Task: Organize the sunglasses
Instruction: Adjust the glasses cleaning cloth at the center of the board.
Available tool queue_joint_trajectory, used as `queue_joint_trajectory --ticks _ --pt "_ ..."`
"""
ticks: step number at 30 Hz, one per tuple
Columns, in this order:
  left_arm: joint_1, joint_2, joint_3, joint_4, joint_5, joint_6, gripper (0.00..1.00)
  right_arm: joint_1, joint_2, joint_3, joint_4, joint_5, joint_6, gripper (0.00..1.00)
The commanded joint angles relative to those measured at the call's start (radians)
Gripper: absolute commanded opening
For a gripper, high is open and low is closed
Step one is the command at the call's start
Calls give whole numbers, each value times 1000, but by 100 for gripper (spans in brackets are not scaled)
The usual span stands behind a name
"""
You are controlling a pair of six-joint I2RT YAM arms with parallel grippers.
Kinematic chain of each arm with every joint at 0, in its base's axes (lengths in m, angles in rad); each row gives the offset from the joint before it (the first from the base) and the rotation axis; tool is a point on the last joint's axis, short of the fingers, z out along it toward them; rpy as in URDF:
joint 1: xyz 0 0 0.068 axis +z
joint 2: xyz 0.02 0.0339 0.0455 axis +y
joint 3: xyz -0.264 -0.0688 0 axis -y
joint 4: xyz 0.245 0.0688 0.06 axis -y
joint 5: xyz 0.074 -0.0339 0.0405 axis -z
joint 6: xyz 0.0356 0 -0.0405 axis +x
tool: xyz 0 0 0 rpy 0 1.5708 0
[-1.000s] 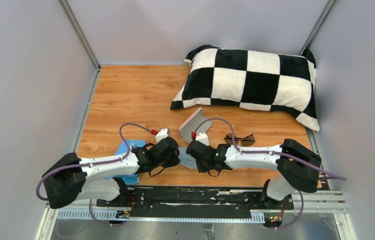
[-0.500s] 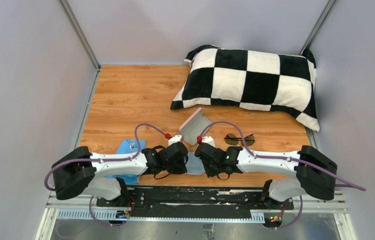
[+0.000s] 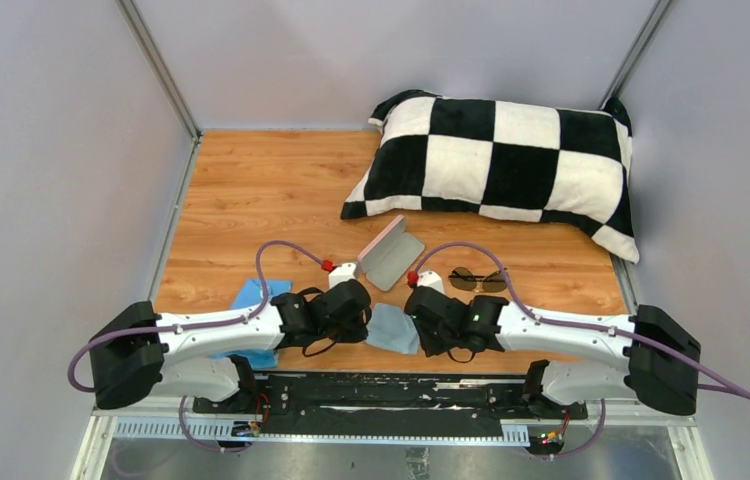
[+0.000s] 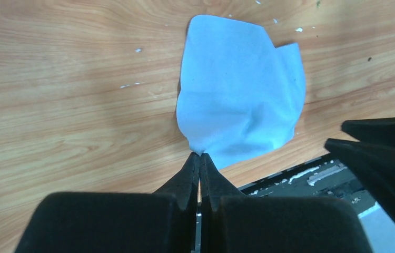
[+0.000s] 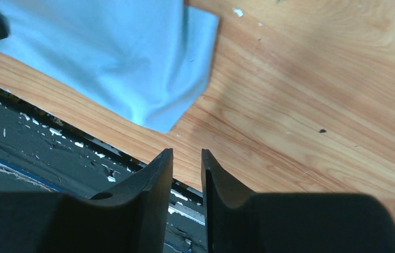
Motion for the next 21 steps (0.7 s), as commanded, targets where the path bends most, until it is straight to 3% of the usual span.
queue_joint_trajectory --ticks 1,9,15,21 --pt "-2 -51 30 -96 -114 20 0 -53 -55 -23 -47 59 4 32" --pt "86 -46 23 -83 -96 87 0 -75 -18 -44 81 -26 -15 30" --pt "121 -48 -2 -43 -60 106 0 -81 78 -22 144 -15 -29 37" --pt "121 -52 -23 -30 -42 92 0 -123 159 -7 225 -32 -9 38"
